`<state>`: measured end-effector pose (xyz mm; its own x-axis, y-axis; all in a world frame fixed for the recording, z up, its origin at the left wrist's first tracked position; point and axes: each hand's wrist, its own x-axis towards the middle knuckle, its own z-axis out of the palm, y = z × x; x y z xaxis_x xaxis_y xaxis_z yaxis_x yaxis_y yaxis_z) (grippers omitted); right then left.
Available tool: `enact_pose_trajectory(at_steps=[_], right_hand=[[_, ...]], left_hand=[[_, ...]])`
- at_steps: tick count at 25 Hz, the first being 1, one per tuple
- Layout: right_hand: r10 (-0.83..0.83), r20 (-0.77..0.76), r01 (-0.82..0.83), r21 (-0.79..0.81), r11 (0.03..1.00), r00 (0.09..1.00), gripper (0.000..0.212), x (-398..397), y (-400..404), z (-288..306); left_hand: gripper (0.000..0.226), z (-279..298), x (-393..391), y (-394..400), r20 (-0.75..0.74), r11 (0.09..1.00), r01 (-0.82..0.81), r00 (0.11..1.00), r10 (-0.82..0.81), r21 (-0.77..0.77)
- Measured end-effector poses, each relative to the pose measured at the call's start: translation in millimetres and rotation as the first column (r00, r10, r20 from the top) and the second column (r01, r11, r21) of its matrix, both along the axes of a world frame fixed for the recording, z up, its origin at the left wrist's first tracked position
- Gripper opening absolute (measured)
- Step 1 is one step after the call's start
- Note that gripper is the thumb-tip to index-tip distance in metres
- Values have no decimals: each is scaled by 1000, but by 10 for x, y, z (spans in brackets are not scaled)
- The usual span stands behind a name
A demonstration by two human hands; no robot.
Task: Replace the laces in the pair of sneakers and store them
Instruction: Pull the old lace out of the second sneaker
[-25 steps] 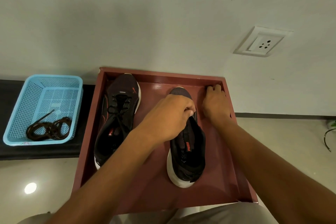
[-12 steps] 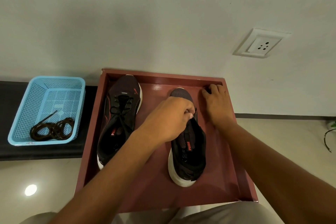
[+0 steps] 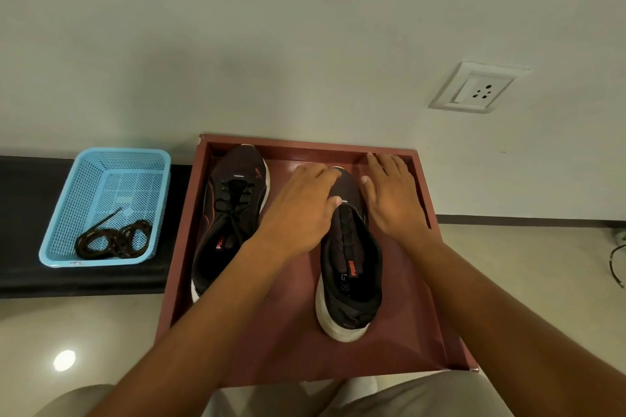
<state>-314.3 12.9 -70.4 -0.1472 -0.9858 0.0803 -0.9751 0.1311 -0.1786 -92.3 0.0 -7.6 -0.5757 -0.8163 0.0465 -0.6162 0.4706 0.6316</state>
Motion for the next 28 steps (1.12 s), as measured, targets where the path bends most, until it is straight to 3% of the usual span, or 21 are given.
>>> enact_pose_trajectory(at_steps=[4, 8, 19, 23, 28], right_hand=[[56, 109, -52, -34, 998, 993, 60, 197, 4, 244], [150, 116, -145, -45, 988, 982, 65, 498, -5, 468], [336, 153, -344, 31, 938, 929, 69, 1580, 34, 657], [345, 237, -365, 42, 930, 908, 70, 1844, 54, 743], [200, 353, -257, 124, 958, 914, 59, 2035, 175, 852]], left_hand=[[58, 100, 160, -20, 99, 995, -50, 993, 58, -82], [70, 160, 417, -5, 187, 989, -130, 972, 142, -74], [78, 126, 1452, 63, 283, 969, -238, 926, 248, -70], [68, 89, 1684, 59, 303, 962, -260, 913, 272, -82], [28, 78, 1813, 118, 167, 956, -295, 942, 292, -7]])
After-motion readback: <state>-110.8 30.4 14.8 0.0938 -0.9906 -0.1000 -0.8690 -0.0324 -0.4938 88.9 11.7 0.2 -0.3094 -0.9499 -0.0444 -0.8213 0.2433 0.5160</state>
